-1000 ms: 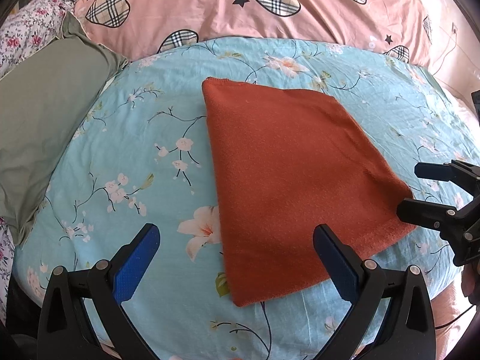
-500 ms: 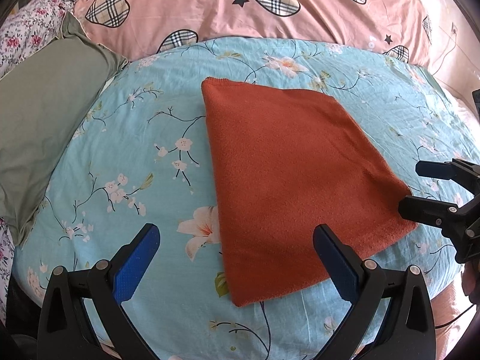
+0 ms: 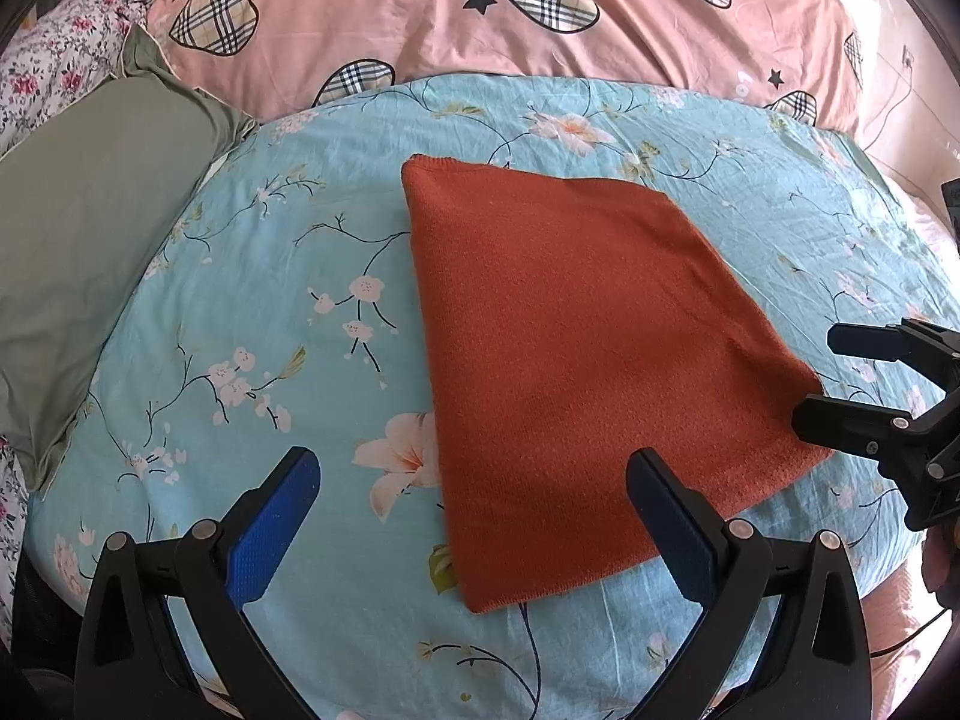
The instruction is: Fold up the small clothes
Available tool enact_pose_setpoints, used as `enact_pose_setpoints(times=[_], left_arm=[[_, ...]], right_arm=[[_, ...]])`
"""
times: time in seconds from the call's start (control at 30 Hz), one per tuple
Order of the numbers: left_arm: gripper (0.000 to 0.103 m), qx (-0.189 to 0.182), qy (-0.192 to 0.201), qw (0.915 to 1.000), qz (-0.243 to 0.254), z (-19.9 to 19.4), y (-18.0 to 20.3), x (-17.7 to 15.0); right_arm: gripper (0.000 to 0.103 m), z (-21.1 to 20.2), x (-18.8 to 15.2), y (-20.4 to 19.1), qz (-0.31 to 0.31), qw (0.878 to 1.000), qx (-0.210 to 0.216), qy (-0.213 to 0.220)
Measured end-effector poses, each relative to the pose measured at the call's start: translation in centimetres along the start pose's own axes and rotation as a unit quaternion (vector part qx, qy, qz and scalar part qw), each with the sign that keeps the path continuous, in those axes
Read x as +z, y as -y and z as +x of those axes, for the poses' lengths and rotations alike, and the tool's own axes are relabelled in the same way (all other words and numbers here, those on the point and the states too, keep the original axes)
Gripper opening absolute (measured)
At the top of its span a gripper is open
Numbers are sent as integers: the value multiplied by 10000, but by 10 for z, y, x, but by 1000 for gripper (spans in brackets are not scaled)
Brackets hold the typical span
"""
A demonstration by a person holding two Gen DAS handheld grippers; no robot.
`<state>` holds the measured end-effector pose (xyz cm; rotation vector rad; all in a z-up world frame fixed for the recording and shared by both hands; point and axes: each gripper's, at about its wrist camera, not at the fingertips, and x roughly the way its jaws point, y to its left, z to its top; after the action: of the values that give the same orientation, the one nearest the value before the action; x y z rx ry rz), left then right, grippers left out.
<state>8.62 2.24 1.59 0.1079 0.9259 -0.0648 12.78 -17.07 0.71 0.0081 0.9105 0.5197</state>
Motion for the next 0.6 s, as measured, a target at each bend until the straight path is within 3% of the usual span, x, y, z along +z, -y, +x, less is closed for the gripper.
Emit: enact_pose_setpoints(times=[0.6], left_arm=[[102,21,36,10000,-18,-3,0,-1]], right_arm=[[102,0,0,-1,1,10000,2,1]])
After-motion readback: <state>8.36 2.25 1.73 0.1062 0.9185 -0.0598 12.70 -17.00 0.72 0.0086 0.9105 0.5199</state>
